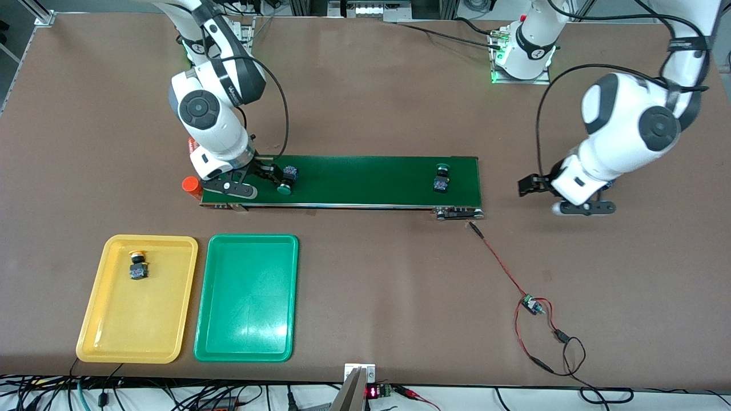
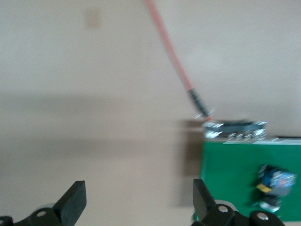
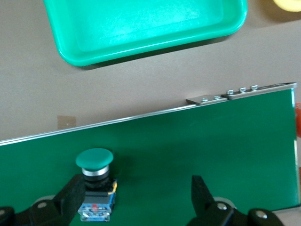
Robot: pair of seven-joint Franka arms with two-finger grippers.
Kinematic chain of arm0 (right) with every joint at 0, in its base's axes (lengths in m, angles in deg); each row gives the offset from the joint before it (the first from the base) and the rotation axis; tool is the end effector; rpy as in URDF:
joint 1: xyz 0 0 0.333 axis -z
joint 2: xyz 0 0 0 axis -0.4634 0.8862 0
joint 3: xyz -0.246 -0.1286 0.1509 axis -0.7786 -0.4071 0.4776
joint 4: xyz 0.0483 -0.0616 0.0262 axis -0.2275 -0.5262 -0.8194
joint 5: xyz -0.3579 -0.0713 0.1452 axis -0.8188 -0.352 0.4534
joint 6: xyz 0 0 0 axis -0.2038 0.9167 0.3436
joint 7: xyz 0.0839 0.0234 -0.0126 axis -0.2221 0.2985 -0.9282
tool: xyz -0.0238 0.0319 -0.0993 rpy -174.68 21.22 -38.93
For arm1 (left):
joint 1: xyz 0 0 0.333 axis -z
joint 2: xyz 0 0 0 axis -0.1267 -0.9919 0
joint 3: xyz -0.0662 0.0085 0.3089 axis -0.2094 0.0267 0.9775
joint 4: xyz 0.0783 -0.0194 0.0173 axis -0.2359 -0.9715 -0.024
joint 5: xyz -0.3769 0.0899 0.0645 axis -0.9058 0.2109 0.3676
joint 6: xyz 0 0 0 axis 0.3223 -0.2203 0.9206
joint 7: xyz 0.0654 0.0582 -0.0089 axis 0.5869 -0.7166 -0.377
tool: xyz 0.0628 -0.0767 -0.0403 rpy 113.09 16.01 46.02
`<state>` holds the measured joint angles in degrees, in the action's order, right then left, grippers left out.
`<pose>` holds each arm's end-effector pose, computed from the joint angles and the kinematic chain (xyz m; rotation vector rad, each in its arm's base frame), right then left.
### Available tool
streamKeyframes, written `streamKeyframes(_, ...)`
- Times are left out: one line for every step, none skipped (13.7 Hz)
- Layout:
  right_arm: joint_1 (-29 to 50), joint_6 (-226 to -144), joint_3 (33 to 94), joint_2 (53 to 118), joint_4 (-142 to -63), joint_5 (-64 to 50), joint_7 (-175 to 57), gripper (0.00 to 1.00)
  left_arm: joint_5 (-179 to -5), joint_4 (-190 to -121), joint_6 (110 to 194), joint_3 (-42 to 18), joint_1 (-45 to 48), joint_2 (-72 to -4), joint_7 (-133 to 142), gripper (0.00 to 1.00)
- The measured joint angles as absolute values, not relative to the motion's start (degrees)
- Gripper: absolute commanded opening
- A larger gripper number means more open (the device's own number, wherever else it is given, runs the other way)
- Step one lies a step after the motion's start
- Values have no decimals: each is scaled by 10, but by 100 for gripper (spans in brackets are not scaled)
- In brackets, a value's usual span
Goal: Sort buttons by color to trays
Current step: 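Place the green-cap button in the green tray while the left gripper reaches a button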
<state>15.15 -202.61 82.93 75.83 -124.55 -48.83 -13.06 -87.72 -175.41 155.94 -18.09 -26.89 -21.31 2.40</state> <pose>0.5147 0.2529 0.3009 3.1119 -0.3151 -0.0354 0.5562 -0.0483 0.3504 3.0161 0.1625 -0.1889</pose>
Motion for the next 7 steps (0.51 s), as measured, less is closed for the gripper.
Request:
streamKeyframes(147, -2026, 829, 766, -1242, -492, -123, 100, -874, -1755, 1546, -181, -285, -214, 24, 100)
streamKeyframes(144, -2027, 829, 773, -1240, -494, -116, 100, -870, -1758, 1539, -181, -304, -216, 28, 100)
streamKeyframes(142, -2027, 829, 778, -1238, -495, -113, 100, -867, -1760, 1529, -181, -322, -220, 41, 100)
streamKeyframes(142, -2028, 829, 782, -1236, -496, -113, 100, -866, -1763, 1516, -181, -341, -226, 57, 100)
streamKeyframes(141, -2029, 829, 786, -1234, -496, -112, 100, -864, -1765, 1505, -181, -363, -235, 79, 100)
streamKeyframes(141, -2031, 829, 789, -1233, -496, -112, 100, -859, -1766, 1501, -181, -385, -247, 111, 100)
streamKeyframes(141, -2034, 829, 793, -1232, -496, -112, 100, -849, -1766, 1501, -180, -409, -259, 148, 100)
